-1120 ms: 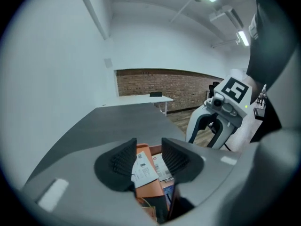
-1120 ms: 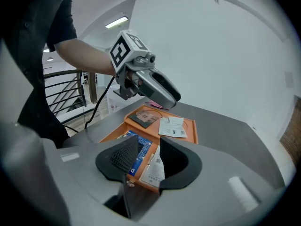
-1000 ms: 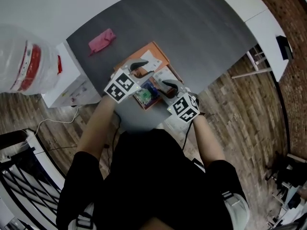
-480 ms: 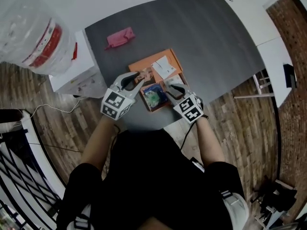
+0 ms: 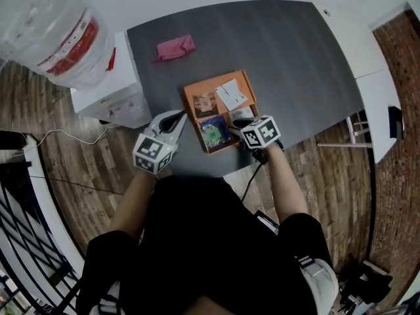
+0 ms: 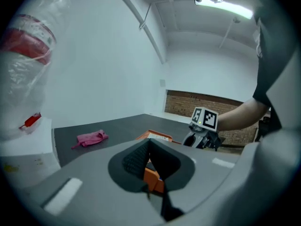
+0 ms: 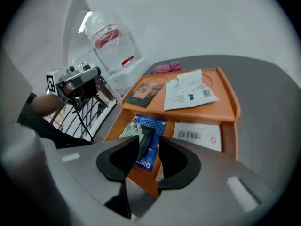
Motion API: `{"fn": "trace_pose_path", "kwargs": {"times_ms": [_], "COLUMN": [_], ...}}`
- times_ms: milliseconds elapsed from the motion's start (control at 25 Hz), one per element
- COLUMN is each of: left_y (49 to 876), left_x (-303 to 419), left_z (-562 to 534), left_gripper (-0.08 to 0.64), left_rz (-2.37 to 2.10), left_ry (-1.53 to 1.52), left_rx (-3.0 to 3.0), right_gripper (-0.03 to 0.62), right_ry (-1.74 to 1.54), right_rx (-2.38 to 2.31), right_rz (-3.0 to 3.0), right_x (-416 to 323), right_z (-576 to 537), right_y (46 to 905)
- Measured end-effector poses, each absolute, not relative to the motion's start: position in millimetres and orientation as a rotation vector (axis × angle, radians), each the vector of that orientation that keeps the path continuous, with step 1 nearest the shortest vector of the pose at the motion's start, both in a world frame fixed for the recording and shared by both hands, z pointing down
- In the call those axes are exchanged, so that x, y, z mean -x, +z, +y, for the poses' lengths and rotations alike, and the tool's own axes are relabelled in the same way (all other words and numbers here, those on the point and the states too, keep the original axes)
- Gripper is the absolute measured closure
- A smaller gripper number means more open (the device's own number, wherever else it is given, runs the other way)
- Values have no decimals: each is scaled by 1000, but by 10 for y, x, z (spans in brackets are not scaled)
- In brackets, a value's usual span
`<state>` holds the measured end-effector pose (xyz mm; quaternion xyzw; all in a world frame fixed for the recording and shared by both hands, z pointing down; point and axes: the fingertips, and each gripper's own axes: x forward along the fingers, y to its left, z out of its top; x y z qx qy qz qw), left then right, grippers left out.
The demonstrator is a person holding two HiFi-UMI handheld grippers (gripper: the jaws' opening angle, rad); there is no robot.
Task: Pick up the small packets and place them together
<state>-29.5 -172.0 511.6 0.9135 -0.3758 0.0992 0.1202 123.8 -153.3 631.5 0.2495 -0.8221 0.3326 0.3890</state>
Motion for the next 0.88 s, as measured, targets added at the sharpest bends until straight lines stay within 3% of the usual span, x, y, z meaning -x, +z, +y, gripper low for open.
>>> {"fn": "trace_pose_path", "kwargs": {"times_ms": [240, 720, 880], "left_y": [5190, 5291, 5332], "left_x": [381, 380, 377], "left_z": [-1644, -1553, -1541], "left_gripper": [560, 560, 560], "left_rz": [-1103, -1047, -1030], "left_ry": [308, 316, 330], "left_rx": [-2653, -2648, -2642], "right_gripper": [463, 473, 527], "right_ry": [1097, 1138, 1121], "right_rx": [-397, -109, -88], "right_rz": [-1895, -1614, -1600], "right_x": [-1170, -1092, -1071], "right_z": [-1388, -1086, -1090], "right_y": [6503, 6684, 6724]}}
